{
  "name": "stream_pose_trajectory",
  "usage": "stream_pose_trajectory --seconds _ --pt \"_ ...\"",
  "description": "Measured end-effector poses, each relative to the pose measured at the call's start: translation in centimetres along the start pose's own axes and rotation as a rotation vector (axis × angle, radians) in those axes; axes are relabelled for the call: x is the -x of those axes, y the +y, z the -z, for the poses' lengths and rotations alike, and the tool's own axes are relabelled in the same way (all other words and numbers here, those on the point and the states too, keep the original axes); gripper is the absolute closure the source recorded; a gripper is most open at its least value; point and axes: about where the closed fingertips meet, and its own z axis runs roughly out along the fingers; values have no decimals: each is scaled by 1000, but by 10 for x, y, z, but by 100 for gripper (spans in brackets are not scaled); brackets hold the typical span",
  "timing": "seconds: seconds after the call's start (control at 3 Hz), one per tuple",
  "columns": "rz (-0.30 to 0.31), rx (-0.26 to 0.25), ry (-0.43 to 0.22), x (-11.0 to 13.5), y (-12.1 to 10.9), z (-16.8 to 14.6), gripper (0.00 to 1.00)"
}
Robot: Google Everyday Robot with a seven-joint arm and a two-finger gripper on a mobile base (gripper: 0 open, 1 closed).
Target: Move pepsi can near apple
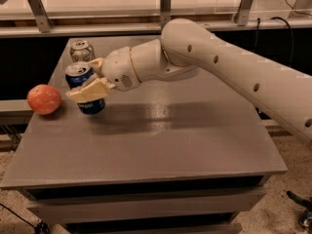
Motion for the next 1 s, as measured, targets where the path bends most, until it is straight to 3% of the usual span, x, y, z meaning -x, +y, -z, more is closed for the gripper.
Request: stream_pose_trajectory --seconds 0.33,0.67,1.0 --pt "-1 26 -14 5 -10 -21 100" --pt "15 20 -18 8 -20 -31 100" --pt "18 23 -19 9 -20 -34 88"
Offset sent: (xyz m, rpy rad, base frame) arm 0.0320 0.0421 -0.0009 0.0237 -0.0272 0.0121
